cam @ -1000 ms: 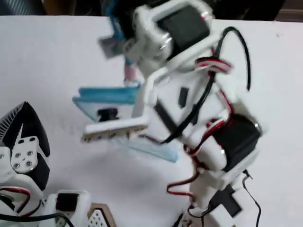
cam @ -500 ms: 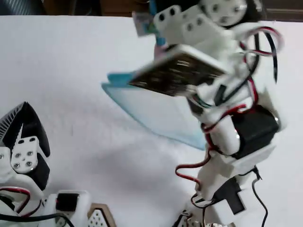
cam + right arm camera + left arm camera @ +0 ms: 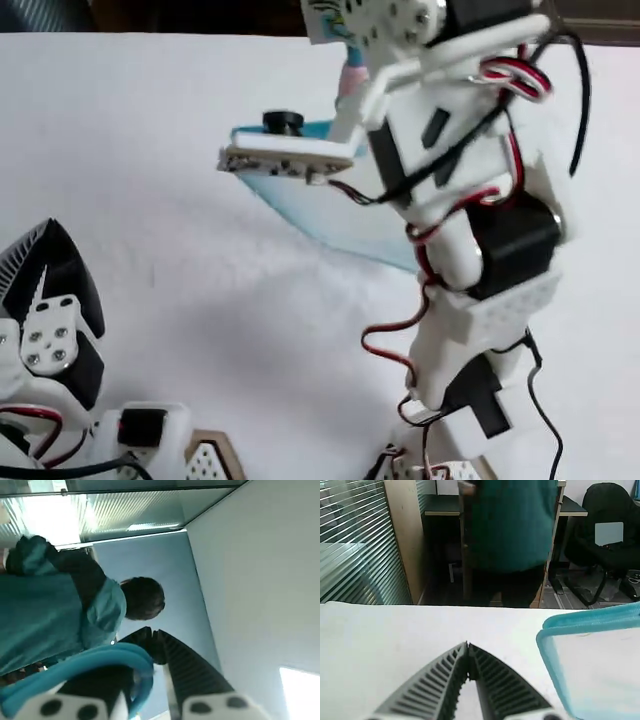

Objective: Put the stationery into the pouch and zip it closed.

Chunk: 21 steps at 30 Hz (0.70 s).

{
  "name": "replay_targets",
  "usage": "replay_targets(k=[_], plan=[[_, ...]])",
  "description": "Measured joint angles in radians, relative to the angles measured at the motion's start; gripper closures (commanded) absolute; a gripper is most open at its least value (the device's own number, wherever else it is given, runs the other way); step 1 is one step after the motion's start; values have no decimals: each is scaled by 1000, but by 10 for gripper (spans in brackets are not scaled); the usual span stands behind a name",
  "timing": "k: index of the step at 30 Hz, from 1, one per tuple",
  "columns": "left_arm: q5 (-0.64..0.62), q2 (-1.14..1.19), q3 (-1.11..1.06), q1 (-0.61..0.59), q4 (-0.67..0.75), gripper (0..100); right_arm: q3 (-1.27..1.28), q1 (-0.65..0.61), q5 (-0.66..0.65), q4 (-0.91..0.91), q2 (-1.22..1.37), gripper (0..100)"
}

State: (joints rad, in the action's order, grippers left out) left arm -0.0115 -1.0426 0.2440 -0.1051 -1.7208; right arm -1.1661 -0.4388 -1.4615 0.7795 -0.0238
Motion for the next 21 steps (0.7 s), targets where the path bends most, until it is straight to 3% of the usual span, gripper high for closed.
replay_targets(k=[5, 9, 16, 21], plan=[[0, 0, 0, 0, 0, 976, -2, -2, 196, 29, -2, 982], [0, 0, -2, 0, 0, 976, -2, -2, 397, 157, -2, 982], [0, 0, -6, -63, 0, 976, 12, -44, 893, 379, 8, 981], [0, 0, -6, -98, 0, 976, 94, -86, 1180, 377, 107, 981]])
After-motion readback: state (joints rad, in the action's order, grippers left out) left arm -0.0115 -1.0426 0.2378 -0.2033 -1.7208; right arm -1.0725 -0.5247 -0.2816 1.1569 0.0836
